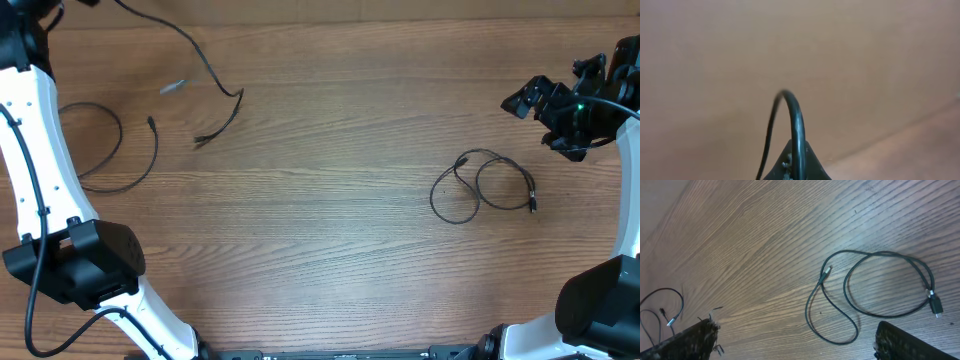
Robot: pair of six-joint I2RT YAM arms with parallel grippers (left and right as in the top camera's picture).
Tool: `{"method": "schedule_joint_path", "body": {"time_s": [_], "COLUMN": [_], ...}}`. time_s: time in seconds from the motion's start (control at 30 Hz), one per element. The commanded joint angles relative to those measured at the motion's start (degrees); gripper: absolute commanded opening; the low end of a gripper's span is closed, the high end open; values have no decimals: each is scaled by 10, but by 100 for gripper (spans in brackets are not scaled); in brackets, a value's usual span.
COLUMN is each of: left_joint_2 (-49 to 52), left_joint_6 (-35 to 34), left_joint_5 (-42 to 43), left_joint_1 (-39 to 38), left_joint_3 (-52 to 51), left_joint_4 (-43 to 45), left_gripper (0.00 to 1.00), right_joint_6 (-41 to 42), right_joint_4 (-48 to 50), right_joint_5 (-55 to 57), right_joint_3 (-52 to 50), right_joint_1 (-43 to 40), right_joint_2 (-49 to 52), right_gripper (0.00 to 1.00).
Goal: Untangle cables
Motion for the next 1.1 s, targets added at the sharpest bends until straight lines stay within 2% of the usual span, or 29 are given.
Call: {"method": "schedule_joint_path", "body": {"time_s": [0.0, 0.1, 0.3, 0.5, 0.57, 0.63, 0.9, 1.07], "left_joint_2": [2, 2, 2, 2, 2, 3, 18, 48], "left_joint_6": [-32, -65, -72, -112, -129, -133, -120, -115], "left_joint_5": [-68, -99, -150, -243, -238, -219, -212, -215], "left_joint_1": [-2, -7, -20, -20, -20, -26, -114, -175], "left_joint_3": [2, 2, 2, 2, 2, 2, 2, 2], "left_joint_4": [44, 102, 194, 249, 246, 214, -47, -154], "left_gripper": [4, 4, 4, 4, 4, 4, 4, 4], "right_joint_6": [-2, 0, 0, -1, -1, -1, -1, -1], "right_joint_4": [0, 0, 1, 8, 13, 22, 44, 45], "right_joint_5": [-3, -4, -3, 5, 8, 8, 8, 8], "right_joint_3": [0, 0, 0, 0, 0, 0, 0, 0], "right_joint_1": [0, 1, 22, 49, 57, 65, 89, 93], "right_joint_2": [2, 2, 2, 2, 2, 2, 3, 3], "right_gripper": [100, 100, 100, 100, 100, 100, 100, 100]}}
